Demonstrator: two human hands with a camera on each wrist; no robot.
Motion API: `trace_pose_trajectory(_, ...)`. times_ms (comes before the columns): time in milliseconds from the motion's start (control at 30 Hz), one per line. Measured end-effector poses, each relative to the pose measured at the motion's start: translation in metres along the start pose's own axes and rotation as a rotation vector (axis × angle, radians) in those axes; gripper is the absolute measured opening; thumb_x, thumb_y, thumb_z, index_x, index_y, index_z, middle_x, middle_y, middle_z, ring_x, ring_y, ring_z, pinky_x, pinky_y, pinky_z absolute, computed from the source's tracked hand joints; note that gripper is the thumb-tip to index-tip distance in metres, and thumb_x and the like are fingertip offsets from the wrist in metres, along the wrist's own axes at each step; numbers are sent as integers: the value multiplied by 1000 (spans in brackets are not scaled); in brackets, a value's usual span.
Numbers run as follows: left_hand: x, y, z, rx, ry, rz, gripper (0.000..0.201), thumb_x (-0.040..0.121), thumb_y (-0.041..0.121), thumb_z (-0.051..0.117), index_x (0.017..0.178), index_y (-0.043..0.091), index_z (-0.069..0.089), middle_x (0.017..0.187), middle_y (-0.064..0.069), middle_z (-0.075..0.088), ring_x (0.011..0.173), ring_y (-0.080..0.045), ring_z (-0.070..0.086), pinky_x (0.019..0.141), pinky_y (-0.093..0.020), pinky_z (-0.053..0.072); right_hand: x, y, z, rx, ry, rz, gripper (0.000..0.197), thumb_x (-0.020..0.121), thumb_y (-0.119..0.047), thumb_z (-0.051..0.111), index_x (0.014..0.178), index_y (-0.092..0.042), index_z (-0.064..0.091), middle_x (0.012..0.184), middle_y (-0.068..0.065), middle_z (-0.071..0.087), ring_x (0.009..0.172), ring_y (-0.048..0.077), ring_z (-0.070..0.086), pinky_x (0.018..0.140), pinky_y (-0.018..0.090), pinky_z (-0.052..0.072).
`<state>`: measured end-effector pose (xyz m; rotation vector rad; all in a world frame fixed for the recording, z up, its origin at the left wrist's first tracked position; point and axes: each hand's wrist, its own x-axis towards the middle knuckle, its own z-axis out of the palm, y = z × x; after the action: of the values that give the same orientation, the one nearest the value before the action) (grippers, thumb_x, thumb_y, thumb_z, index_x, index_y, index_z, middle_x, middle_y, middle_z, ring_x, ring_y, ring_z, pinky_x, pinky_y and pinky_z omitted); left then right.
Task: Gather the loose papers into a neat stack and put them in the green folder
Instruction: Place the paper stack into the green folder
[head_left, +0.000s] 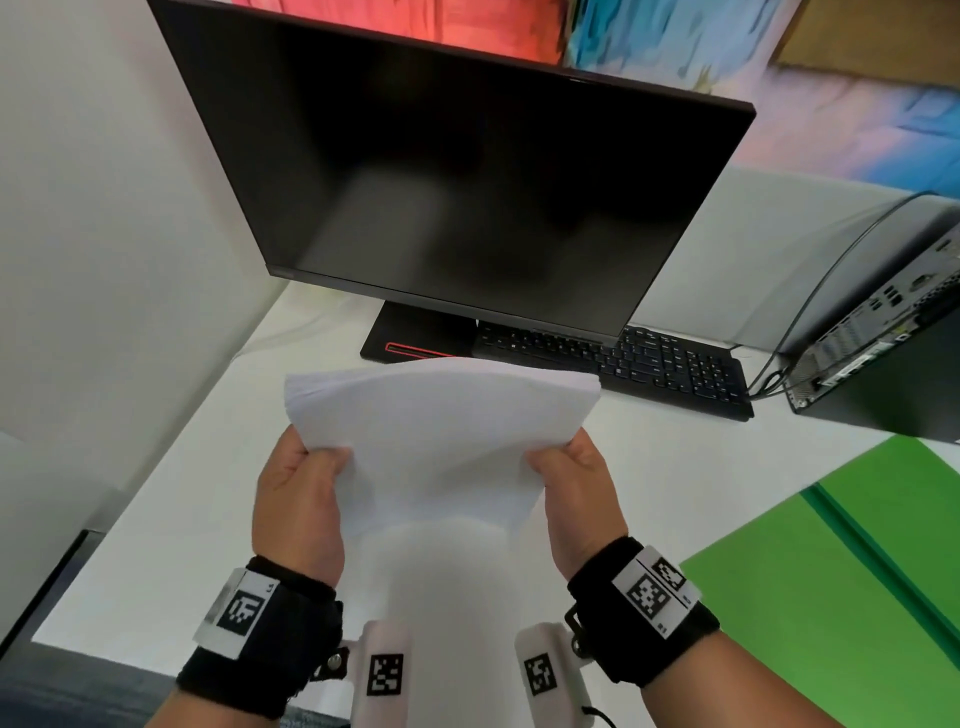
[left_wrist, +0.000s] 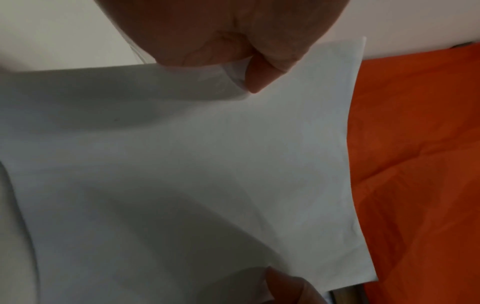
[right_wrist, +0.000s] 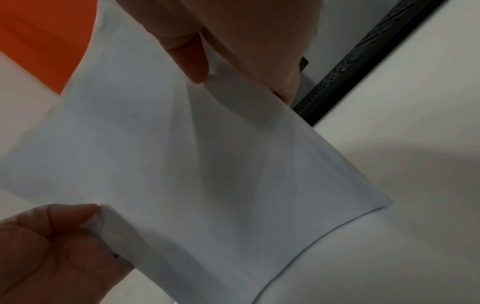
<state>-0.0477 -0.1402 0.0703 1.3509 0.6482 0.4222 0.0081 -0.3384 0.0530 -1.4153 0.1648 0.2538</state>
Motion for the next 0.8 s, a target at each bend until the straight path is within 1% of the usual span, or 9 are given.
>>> trace_pose_trajectory(100,-1,-15,2,29,-33,-88,33,88,-13,44,87,11,67,66,12,72,61,-4,65,52,-10,50,4,16,-2,-111,6,74,43,86,11,43,104,-17,70,100,12,76,96,28,71,81,38,57)
trace_pose_trajectory(200,-3,-17,0,86,-64,-97,32,90,-12,45,96,9,68,73,11,74,61,1,66,52,-10,50,1,17,-6,-213,-27,64,44,87,5,46,113,-24,68,107,6,77,104,28,71,94,46,57)
trace_pose_trajectory(333,5,-14,-3,71,-84,-114,22,85,-8,49,96,2,65,89,-10,66,79,-20,60,67,-29,47,-11,2,-23,-371,-75,-26,29,89,-10,49,103,-29,64,100,2,74,98,25,69,87,45,56)
trace_pose_trajectory(400,8,-17,0,46,-104,-161,25,79,-6,51,92,7,67,91,-12,69,80,-23,62,75,-35,49,-15,-1,-36,-363,-81,-4,20,85,-19,53,98,-30,63,99,5,72,97,29,68,86,49,55)
trace_pose_trajectory(467,8,-22,9,31,-130,-252,27,74,-5,53,98,-1,65,96,-17,70,86,-27,65,84,-42,50,-20,2,-51,-382,-97,57,22,81,-22,53,98,-29,64,99,4,74,97,28,70,90,54,56)
trace_pose_trajectory(533,10,-36,16,56,-124,-345,38,66,0,54,103,-6,60,97,-19,65,89,-30,61,84,-46,48,-25,8,-68,-466,-105,75,20,83,-19,51,98,-25,64,95,6,75,90,27,71,87,52,57)
trace_pose_trajectory(633,2,-54,35,155,-197,-464,22,68,3,53,86,7,65,93,-16,61,81,-27,54,76,-43,41,-34,8,-99,-545,-38,70,13,87,-13,49,90,-17,60,84,18,69,67,29,63,68,47,57)
trace_pose_trajectory(700,-19,-54,57,201,-261,-481,23,79,-5,47,77,9,65,84,-18,63,74,-25,58,71,-37,44,-39,4,-131,-533,20,74,14,89,-10,50,89,-17,62,83,20,70,63,27,62,64,46,56)
trace_pose_trajectory(800,-57,-60,91,268,-361,-493,32,88,-7,44,101,10,68,95,-15,73,82,-26,65,73,-36,53,-51,-4,-196,-442,103,114,19,93,-5,50,96,-15,66,92,25,72,72,32,69,72,58,57)
